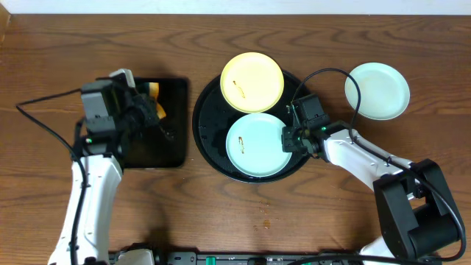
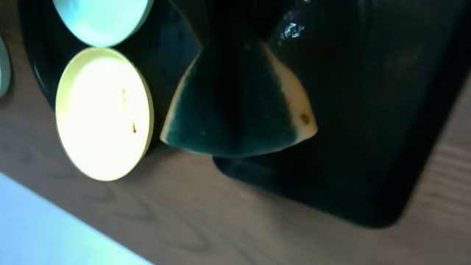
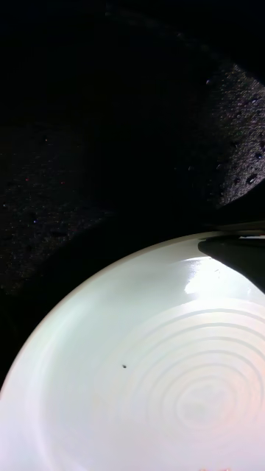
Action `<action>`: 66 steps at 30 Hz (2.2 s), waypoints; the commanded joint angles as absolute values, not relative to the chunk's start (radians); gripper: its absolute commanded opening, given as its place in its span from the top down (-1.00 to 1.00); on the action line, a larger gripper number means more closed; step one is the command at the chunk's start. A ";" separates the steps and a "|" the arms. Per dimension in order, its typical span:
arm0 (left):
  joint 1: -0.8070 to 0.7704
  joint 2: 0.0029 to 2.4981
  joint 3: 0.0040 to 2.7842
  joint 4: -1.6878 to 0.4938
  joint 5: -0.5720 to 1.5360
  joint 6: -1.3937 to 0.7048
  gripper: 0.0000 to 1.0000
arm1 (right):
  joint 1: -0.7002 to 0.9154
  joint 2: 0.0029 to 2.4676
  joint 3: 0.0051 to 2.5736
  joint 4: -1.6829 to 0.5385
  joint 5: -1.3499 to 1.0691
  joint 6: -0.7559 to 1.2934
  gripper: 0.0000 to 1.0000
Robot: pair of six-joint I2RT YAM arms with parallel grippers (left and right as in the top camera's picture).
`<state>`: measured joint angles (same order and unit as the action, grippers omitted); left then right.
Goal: Clean dirty plates on tray and stack at the side
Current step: 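Lift the sponge out of the small tray with the left gripper, then scrub the pale blue plate held by the right gripper with the sponge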
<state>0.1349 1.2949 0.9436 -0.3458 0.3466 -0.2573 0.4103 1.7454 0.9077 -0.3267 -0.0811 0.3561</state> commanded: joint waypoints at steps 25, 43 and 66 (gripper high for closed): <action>-0.517 1.728 1.083 -0.435 0.294 -0.242 0.85 | 0.407 1.753 0.897 -0.326 -0.057 0.366 0.98; -0.567 1.751 1.084 -0.451 0.257 -0.241 -0.44 | 0.407 1.753 0.897 -0.326 -0.057 0.366 0.98; -0.658 1.747 1.041 -0.519 0.056 -0.238 -0.11 | 0.407 1.753 0.897 -0.326 -0.057 0.366 0.98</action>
